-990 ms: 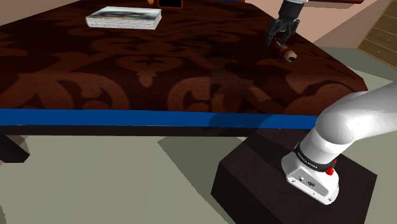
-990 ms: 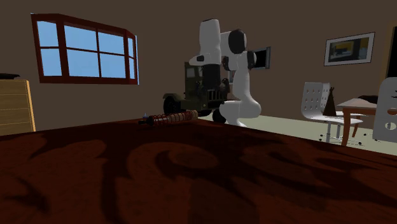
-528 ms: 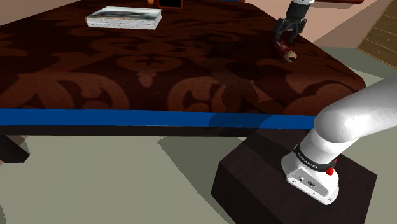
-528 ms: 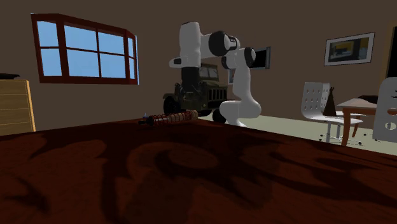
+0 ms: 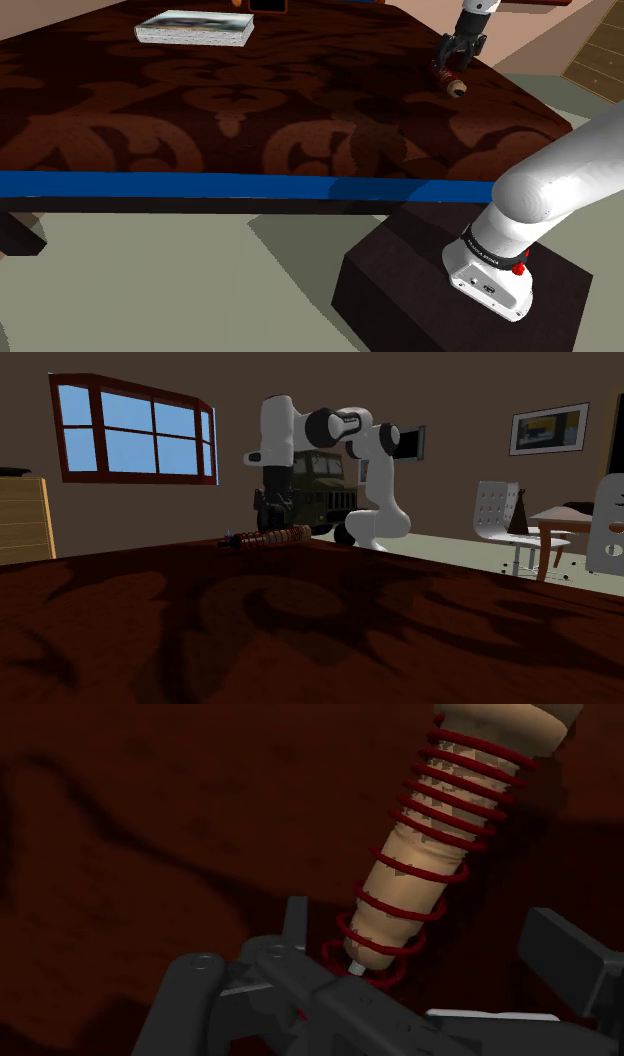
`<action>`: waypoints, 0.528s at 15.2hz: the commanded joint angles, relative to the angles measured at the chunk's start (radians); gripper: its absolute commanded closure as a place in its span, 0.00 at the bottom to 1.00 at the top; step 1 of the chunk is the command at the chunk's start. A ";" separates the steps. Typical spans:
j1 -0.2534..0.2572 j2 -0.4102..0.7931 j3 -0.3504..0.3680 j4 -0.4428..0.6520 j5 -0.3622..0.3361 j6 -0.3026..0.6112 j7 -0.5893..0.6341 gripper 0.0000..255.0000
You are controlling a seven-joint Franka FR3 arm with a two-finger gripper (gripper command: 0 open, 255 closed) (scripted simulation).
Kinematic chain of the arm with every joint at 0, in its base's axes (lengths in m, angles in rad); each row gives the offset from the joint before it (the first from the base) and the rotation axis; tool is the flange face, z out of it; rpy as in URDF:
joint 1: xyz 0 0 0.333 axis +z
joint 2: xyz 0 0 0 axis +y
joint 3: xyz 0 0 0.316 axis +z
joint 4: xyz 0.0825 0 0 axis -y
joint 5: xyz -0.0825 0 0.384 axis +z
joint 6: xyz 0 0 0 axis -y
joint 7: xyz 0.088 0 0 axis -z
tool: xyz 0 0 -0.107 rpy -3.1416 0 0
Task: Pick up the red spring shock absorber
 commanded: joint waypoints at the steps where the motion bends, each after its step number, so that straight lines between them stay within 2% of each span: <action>1: -0.001 0.004 -0.003 -0.025 0.000 0.030 0.000 0.00; 5: -0.002 0.010 -0.006 -0.055 0.000 0.065 -0.001 0.00; 6: -0.002 0.009 -0.006 -0.055 0.000 0.065 -0.001 1.00; 8: -0.002 0.009 -0.006 -0.055 0.000 0.064 -0.001 1.00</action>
